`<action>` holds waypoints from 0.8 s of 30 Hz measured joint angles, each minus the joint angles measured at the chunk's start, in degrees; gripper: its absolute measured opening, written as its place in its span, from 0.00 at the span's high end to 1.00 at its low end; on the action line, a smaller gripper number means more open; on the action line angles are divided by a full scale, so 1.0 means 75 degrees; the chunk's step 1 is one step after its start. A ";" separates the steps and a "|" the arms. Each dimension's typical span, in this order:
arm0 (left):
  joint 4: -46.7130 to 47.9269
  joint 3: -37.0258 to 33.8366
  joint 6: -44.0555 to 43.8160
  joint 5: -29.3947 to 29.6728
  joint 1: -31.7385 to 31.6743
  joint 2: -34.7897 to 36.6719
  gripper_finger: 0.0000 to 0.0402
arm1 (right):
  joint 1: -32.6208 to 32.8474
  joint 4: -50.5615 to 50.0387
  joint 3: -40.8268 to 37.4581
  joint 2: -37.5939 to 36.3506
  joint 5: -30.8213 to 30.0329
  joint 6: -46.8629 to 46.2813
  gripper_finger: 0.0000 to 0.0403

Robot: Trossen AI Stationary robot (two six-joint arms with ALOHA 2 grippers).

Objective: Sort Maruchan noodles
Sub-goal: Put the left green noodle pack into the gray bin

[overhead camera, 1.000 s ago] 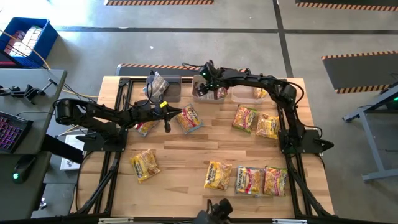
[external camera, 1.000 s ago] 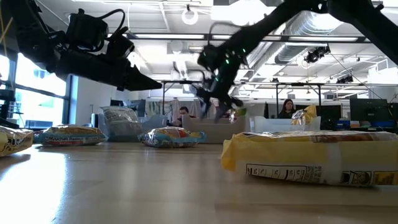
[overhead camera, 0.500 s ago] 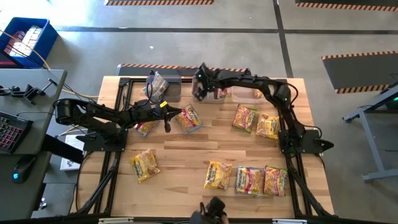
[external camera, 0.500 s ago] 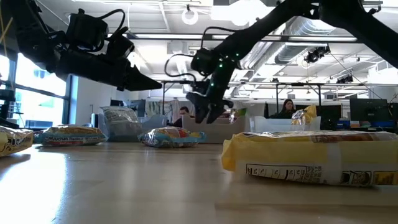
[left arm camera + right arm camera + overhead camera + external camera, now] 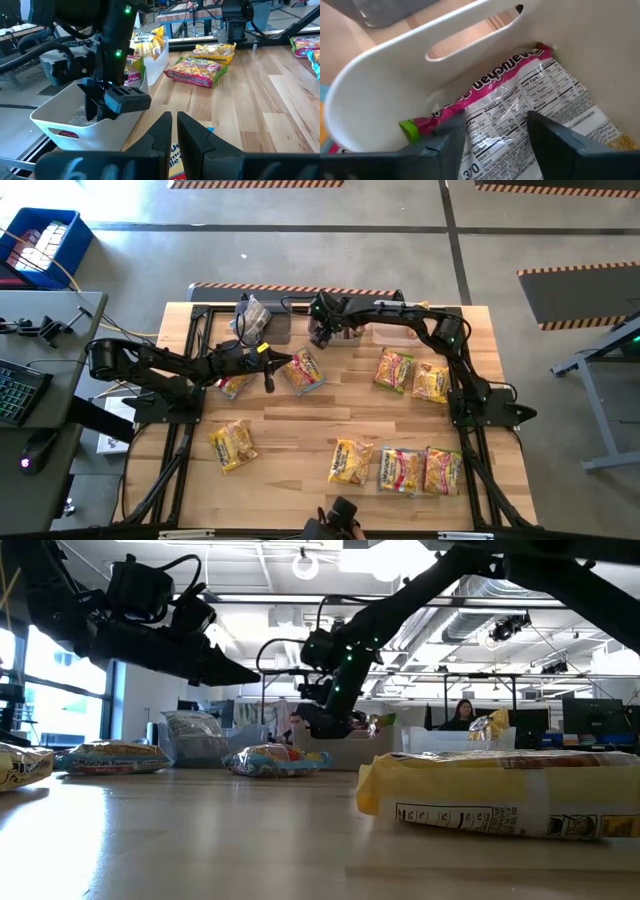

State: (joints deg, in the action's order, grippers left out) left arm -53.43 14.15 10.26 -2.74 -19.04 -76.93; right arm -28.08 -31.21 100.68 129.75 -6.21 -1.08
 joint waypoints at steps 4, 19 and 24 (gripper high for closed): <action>0.0000 0.0000 0.0011 -0.0001 -0.0001 0.0000 0.95 | -0.0003 0.0069 -0.0001 0.0005 0.0062 0.0014 0.70; 0.0000 0.0000 0.0009 -0.0009 0.0001 0.0000 0.95 | -0.0002 -0.1206 0.1475 0.0073 0.0146 0.0210 1.00; 0.0003 0.0000 0.0009 -0.0009 0.0001 0.0000 0.95 | -0.0005 -0.2056 0.2498 0.0069 0.0118 0.0325 1.00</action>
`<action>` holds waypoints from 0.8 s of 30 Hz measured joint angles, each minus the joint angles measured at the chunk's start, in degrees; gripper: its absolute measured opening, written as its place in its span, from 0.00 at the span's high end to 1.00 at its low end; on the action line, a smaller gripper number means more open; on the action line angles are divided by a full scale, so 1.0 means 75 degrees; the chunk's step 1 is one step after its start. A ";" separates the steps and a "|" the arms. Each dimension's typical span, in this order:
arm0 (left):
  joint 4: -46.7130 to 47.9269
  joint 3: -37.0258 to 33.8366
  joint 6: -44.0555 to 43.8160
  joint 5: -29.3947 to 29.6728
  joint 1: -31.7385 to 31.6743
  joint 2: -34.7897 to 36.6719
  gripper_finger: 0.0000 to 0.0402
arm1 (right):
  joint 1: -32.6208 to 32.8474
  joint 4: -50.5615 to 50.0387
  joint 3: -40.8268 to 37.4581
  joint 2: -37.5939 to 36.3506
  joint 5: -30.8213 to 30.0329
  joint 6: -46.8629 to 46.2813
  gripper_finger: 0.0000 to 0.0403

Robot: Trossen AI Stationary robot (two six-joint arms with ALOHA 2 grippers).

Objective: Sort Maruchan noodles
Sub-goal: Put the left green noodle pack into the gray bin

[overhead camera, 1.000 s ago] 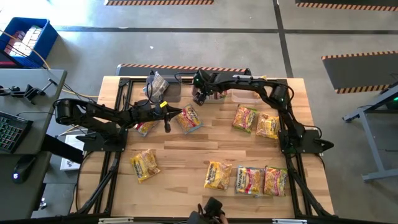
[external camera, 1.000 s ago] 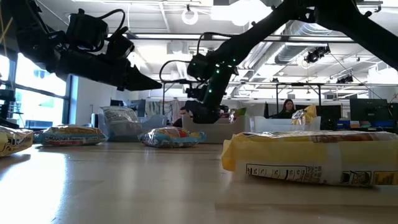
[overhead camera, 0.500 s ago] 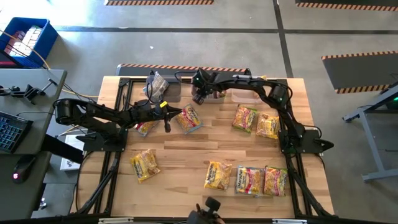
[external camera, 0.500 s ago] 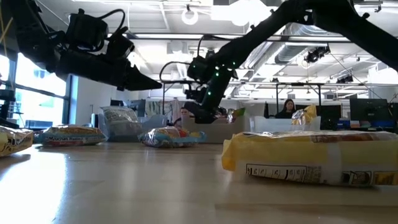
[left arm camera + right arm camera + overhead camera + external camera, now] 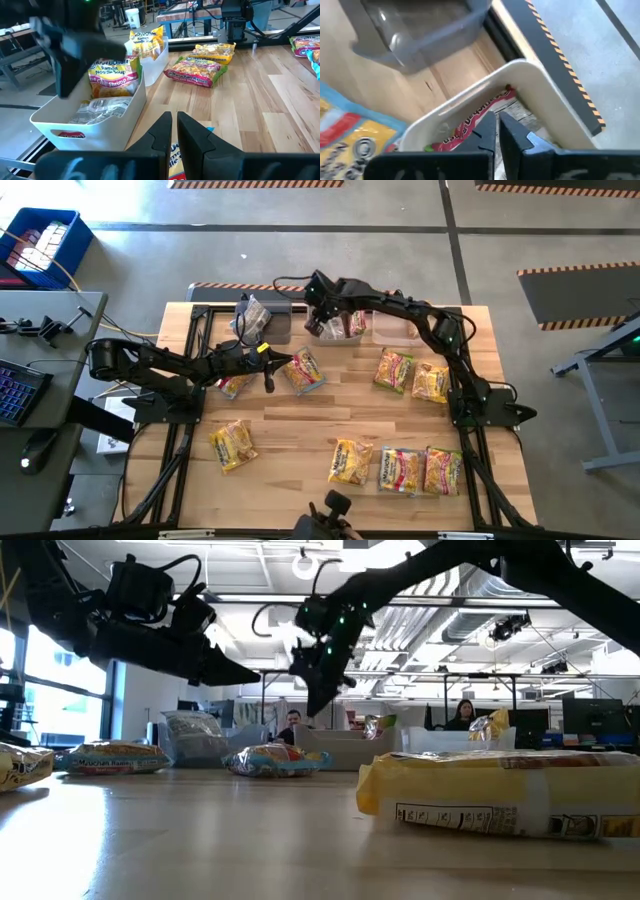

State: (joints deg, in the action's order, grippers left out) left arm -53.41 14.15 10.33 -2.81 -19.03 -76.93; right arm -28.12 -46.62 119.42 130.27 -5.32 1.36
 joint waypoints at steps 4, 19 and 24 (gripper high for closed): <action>0.0000 0.0000 -0.0003 0.0000 0.0001 0.0000 0.95 | 0.0000 -0.0905 0.0502 -0.0030 0.0000 -0.0041 0.98; -0.0011 0.0000 -0.0029 0.0000 0.0001 0.0000 0.95 | -0.0050 0.0311 -0.1527 -0.0025 0.0152 -0.0972 0.48; -0.0001 0.0030 -0.0026 0.0000 -0.0002 0.0000 0.95 | -0.0056 0.0480 -0.1773 0.0006 -0.0171 -0.1202 0.50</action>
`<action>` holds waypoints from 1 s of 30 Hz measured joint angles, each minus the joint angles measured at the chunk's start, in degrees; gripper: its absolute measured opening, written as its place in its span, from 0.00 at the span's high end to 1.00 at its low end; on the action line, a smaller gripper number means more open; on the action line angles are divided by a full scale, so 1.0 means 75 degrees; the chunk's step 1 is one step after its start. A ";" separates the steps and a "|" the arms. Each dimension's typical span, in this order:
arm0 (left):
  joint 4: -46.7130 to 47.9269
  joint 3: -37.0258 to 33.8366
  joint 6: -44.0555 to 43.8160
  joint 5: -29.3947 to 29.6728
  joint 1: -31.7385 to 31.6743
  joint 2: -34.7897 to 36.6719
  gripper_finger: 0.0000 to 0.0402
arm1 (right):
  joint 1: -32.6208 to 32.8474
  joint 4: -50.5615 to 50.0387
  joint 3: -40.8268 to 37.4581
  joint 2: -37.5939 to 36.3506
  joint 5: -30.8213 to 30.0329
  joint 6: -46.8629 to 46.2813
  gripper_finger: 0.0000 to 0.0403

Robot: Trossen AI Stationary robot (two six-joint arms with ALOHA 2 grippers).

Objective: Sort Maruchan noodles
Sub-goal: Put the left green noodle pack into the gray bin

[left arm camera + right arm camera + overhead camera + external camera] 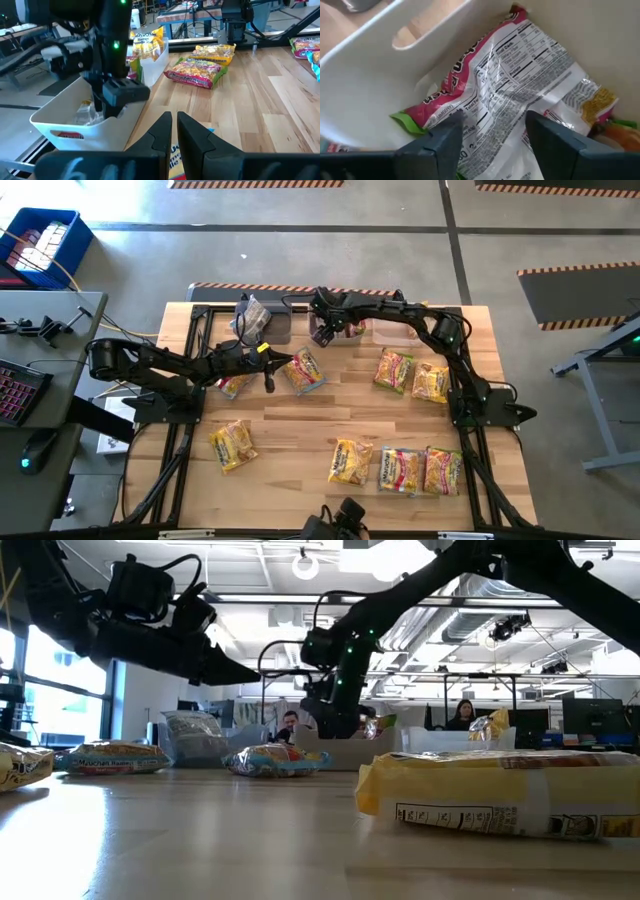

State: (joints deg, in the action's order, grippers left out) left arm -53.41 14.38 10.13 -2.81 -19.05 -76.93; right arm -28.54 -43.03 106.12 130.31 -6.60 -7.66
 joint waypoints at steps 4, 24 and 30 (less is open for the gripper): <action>0.0001 0.0017 0.0000 -0.0017 0.0003 0.0000 0.95 | -0.0011 -0.0007 0.0029 0.0196 0.0020 0.0001 0.61; 0.0009 0.0017 0.0004 -0.0029 0.0003 0.0000 0.95 | -0.0008 -0.0459 0.1410 0.0327 0.0581 0.0624 1.00; 0.0009 0.0017 0.0006 -0.0029 0.0003 0.0000 0.95 | 0.0010 -0.0784 0.1951 0.0324 0.0567 0.0606 1.00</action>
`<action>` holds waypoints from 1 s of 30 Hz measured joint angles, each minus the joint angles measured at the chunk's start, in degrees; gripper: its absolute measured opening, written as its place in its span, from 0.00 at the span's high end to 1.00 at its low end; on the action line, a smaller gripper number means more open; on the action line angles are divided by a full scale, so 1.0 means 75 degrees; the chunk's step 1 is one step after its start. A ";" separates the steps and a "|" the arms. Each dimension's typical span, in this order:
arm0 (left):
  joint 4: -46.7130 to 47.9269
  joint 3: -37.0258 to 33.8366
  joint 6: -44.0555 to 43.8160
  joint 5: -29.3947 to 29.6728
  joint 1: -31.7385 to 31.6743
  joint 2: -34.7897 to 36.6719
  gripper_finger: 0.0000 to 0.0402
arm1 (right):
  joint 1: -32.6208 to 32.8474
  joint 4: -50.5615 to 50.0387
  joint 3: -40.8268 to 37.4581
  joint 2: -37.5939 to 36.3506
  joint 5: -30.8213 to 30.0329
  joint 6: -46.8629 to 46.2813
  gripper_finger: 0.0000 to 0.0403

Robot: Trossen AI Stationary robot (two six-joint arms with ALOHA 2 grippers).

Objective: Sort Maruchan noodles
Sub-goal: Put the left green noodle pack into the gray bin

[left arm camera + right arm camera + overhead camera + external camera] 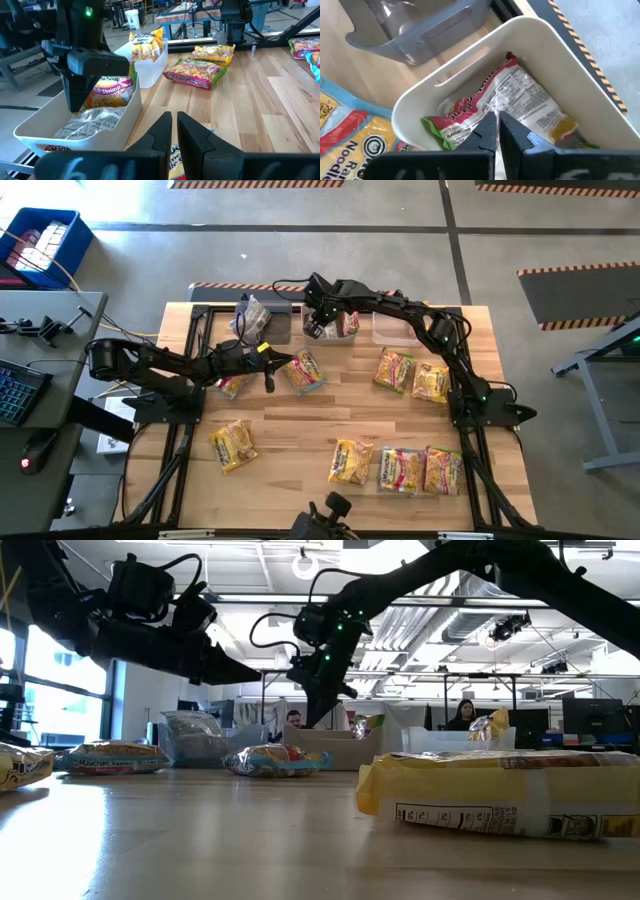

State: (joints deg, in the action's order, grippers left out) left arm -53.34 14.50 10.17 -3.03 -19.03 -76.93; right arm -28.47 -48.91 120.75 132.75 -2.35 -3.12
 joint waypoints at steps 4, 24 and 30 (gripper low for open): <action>0.0000 0.0000 -0.0030 0.0000 0.0000 0.0000 0.95 | -0.0066 -0.0543 0.0134 -0.0012 -0.0089 -0.0492 0.95; -0.0003 0.0000 -0.0067 0.0000 0.0000 0.0000 0.95 | -0.0099 0.0383 -0.1364 -0.0044 -0.0440 -0.1783 0.45; -0.0003 0.0000 -0.0067 0.0000 0.0000 0.0000 0.95 | -0.0098 0.0657 -0.1456 -0.0064 -0.0454 -0.1726 0.78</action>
State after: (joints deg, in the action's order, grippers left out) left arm -53.36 14.50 9.67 -3.03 -19.03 -76.93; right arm -29.20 -43.98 109.83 132.27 -5.76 -16.06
